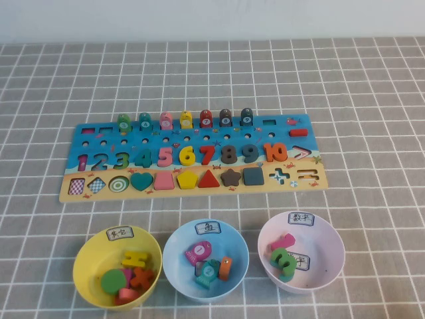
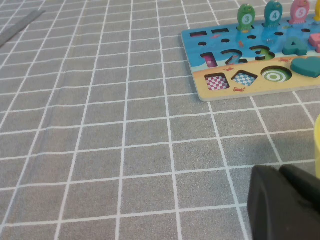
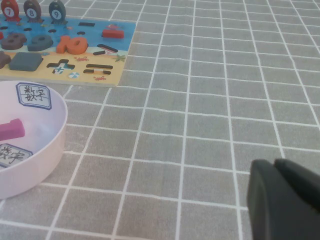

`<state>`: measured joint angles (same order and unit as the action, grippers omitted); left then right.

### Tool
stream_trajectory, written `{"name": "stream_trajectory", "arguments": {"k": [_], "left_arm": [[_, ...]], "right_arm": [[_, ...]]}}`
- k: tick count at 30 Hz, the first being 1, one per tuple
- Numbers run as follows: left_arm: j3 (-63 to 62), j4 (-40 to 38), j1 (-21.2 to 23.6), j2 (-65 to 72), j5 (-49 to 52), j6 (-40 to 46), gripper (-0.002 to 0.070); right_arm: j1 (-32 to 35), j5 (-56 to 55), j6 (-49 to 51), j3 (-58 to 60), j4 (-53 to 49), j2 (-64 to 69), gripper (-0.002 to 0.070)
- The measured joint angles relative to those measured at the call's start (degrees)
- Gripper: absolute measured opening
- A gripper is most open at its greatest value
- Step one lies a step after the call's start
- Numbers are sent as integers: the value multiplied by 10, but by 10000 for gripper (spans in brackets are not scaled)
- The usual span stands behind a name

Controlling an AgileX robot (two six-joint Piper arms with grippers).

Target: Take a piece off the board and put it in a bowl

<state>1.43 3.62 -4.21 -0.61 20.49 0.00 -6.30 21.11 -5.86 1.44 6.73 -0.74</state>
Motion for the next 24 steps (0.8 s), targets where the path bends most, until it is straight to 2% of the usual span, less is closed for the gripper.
{"name": "stream_trajectory", "arguments": {"k": [24], "left_arm": [[0,26,0,0,0,0,-6]], "right_arm": [[0,0,0,0,0,0,-17]]}}
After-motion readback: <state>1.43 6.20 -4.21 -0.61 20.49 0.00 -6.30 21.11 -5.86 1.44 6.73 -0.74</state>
